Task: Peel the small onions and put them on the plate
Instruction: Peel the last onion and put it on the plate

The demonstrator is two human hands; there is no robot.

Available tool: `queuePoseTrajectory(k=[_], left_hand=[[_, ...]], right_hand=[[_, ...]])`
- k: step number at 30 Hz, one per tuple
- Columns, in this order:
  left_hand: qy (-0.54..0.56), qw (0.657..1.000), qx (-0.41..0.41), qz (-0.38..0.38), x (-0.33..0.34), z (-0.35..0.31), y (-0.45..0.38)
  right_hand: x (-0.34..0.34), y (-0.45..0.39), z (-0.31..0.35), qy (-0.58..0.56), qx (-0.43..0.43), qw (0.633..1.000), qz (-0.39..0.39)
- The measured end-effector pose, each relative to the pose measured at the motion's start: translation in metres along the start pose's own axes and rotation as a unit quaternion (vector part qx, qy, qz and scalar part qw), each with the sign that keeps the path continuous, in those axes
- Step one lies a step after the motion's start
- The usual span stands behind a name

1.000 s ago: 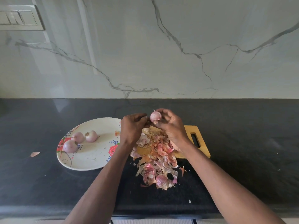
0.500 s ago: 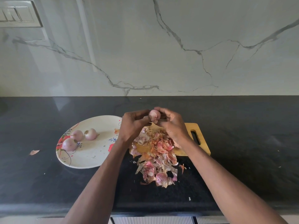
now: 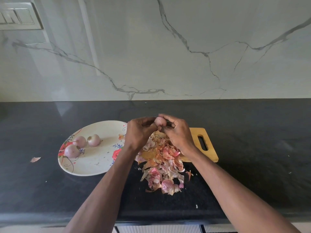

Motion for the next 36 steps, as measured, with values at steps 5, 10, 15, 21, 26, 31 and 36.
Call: queuePoseTrajectory(k=[5,10,15,21,26,31,36], left_hand=[[-0.005,1.0,0.008,-0.008,0.0,-0.002,0.003],[0.004,1.0,-0.004,-0.016,0.0,0.0,0.003],[0.005,1.0,-0.012,-0.025,0.0,0.002,0.004],[0.017,0.999,-0.033,-0.035,-0.006,0.009,0.0],[0.043,0.996,-0.062,-0.045,-0.01,0.019,-0.004],[0.025,0.996,-0.067,-0.05,-0.011,0.019,-0.005],[-0.03,0.996,-0.062,-0.06,-0.012,0.018,-0.005]], right_hand=[[0.0,0.001,0.0,-0.001,-0.007,1.0,-0.003],[0.0,0.001,0.0,-0.007,-0.003,1.0,0.002],[0.002,0.001,-0.006,-0.035,0.026,0.999,0.013],[0.006,0.003,-0.009,-0.123,0.083,0.988,0.034],[0.012,0.003,-0.016,-0.23,0.156,0.96,0.043],[0.016,0.007,-0.02,-0.349,0.226,0.908,0.045],[0.021,0.01,-0.021,-0.402,0.267,0.875,0.041]])
Point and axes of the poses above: each hand's wrist, its own y-axis away from the middle knuckle, its own x-axis out of the palm, z = x × y, the point moved 10 cm from there along -y, towards the middle knuckle, and after that the axes turned 3 degrees about -z, right-handed, at the moved point
